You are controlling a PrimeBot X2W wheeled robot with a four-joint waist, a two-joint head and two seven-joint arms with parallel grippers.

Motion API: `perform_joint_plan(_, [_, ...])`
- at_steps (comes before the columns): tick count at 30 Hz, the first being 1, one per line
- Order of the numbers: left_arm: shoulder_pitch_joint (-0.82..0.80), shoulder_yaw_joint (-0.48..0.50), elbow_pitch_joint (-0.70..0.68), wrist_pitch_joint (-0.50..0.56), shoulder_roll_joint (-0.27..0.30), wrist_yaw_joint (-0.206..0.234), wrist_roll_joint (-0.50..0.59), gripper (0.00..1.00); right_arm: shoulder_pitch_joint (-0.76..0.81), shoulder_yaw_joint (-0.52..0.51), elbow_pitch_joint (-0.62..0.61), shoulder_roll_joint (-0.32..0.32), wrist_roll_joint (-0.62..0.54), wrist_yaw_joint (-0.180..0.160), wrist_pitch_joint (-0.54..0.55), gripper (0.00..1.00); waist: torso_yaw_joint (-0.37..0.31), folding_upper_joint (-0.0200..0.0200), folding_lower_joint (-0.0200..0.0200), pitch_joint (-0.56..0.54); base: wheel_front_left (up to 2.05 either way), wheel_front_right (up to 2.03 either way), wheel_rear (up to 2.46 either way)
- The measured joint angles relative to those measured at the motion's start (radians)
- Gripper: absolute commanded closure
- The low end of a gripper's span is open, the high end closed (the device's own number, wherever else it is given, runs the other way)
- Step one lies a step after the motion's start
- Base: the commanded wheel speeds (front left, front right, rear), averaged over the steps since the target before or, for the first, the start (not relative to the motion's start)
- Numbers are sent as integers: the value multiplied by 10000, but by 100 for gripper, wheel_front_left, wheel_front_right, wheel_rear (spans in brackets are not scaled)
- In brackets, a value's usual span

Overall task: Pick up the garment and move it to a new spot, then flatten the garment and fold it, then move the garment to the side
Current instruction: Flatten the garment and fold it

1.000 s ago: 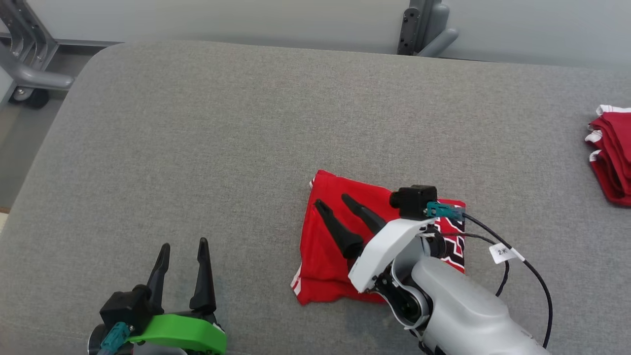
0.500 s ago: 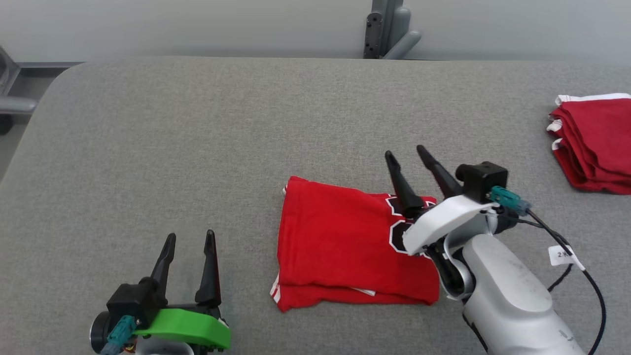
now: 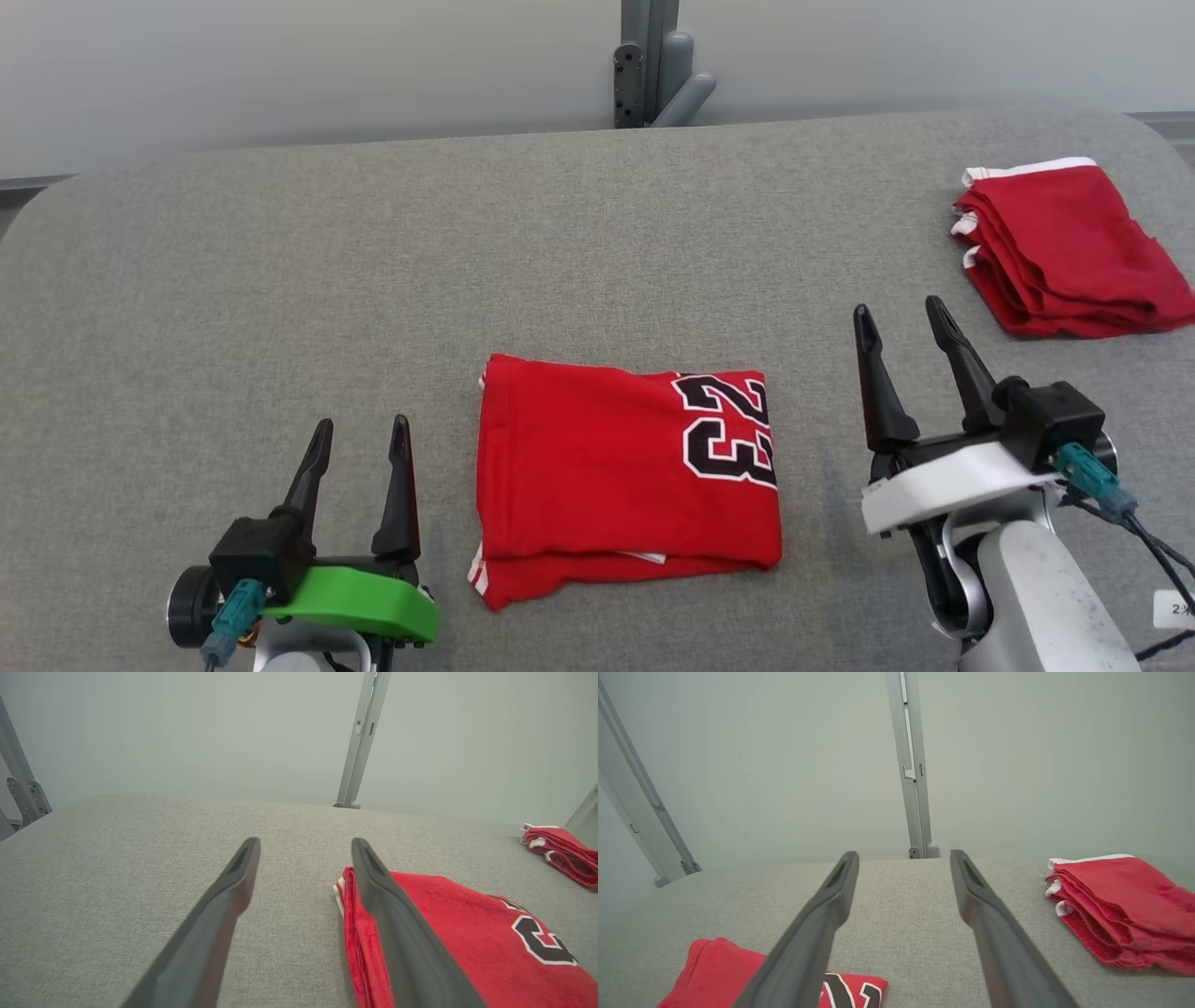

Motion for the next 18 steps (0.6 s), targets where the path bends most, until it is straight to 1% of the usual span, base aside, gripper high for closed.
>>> perform_joint_plan(5, [97,63,-40,-2,-81,25,-13,0,753,-174,-660,4,-169,0,0,0,-193,0,1,-66,0,0,0])
perform_joint_plan(11, [353,288,-107,-4,-107,23,-25,0,1489,-456,-1283,2,-113,0,0,0,-218,0,0,-178,0,0,0])
perform_joint_plan(18, [639,497,-222,-4,-167,12,19,0,1968,-593,-1503,8,224,0,0,0,-191,0,0,-289,0,0,0])
